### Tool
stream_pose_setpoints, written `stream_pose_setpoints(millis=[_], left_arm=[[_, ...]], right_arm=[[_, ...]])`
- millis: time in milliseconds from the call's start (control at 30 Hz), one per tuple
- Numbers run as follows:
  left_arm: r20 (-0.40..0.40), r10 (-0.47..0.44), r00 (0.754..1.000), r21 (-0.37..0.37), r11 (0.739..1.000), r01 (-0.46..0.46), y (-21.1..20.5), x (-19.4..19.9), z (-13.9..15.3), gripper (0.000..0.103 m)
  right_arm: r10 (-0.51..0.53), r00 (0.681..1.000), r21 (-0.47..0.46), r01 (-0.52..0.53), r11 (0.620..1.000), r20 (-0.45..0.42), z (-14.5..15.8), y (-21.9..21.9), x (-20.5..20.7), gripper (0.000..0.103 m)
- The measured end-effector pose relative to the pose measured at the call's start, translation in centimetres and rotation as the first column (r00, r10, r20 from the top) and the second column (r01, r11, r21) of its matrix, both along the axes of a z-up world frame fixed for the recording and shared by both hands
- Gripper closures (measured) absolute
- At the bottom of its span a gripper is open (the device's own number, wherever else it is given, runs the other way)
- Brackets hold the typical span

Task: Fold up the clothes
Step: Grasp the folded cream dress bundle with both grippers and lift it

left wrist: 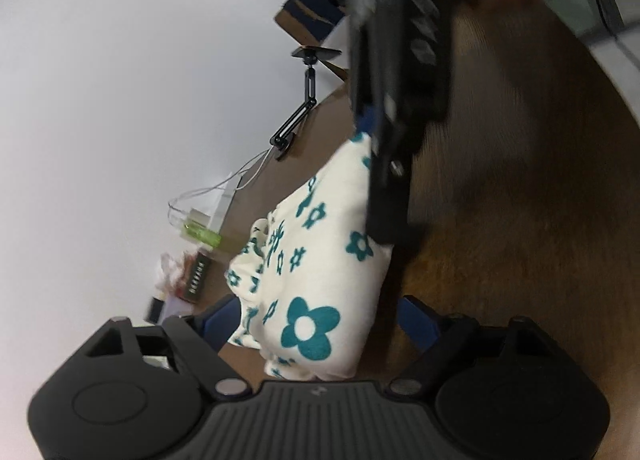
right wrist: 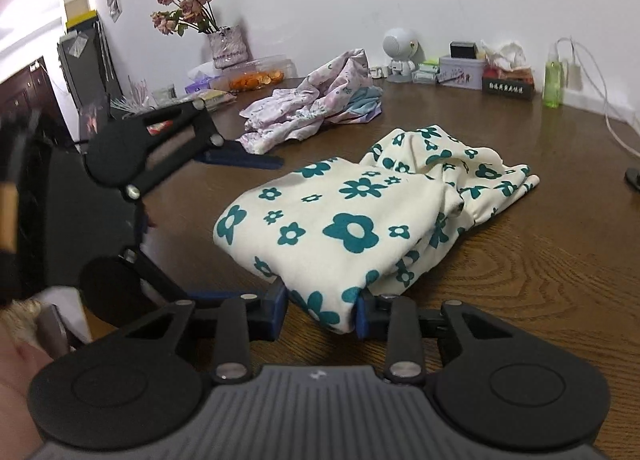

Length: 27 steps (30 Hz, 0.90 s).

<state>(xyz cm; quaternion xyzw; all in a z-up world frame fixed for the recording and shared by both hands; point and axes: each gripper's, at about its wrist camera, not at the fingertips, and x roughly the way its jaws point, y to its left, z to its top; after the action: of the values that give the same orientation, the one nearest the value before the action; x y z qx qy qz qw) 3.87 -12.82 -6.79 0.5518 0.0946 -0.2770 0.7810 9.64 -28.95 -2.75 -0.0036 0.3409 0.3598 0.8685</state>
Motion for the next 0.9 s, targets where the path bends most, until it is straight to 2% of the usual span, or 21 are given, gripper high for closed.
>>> stream_pose_setpoints(millis=[100,167,233,300,367,467,500,533,633,800,833,900], left_arm=[[0.055,-0.027,0.998,0.06,0.998,0.024,-0.5,0.1,-0.5,0.032],[0.071,-0.053,0.996,0.081,0.996,0.048,-0.7,0.1,-0.7,0.059],[0.078,-0.076,0.994,0.095,0.993,0.069,-0.8,0.0,-0.7,0.063],[0.076,-0.095,0.993,0.1,0.991,0.087,-0.6,-0.2,-0.6,0.066],[0.052,-0.109,0.993,0.1,0.99,0.104,-0.4,-0.4,-0.2,0.069],[-0.024,-0.116,0.993,0.08,0.99,0.118,0.0,-0.2,1.1,0.069],[-0.046,-0.118,0.992,0.081,0.989,0.122,0.2,-0.1,1.5,0.069],[-0.067,-0.121,0.99,0.081,0.989,0.126,0.3,0.0,1.9,0.069],[-0.148,-0.138,0.979,0.075,0.986,0.15,0.6,0.2,3.6,0.069],[-0.304,-0.167,0.938,0.045,0.981,0.19,0.7,0.2,6.3,0.069],[-0.337,-0.17,0.926,0.036,0.981,0.193,0.7,0.3,6.8,0.069],[-0.403,-0.171,0.899,0.016,0.981,0.194,0.5,0.8,7.7,0.069]], right_arm=[[-0.013,0.999,0.009,0.013,1.0,-0.048,0.7,-0.1,0.6,0.072],[-0.016,0.997,0.022,0.017,1.0,-0.071,1.0,-0.2,0.8,0.072],[-0.02,0.996,0.04,0.023,0.999,-0.084,1.2,-0.4,0.8,0.072],[-0.02,0.997,0.034,0.022,0.999,-0.072,1.3,-0.4,0.5,0.072],[-0.004,1.0,-0.014,0.004,1.0,-0.001,1.5,0.0,-0.7,0.067],[0.043,0.987,-0.115,-0.025,0.993,0.155,1.8,0.7,-3.8,0.041],[0.055,0.977,-0.156,-0.023,0.987,0.204,1.8,0.9,-4.6,0.025],[0.069,0.963,-0.214,-0.012,0.977,0.259,1.5,1.2,-5.4,0.018],[0.123,0.915,-0.381,0.036,0.924,0.385,0.5,2.3,-6.9,0.018],[0.266,0.829,-0.589,0.092,0.803,0.492,-1.4,4.5,-7.0,0.018],[0.293,0.819,-0.606,0.083,0.791,0.494,-1.5,4.7,-6.9,0.018],[0.318,0.826,-0.598,0.029,0.801,0.465,-1.1,4.8,-6.4,0.022]])
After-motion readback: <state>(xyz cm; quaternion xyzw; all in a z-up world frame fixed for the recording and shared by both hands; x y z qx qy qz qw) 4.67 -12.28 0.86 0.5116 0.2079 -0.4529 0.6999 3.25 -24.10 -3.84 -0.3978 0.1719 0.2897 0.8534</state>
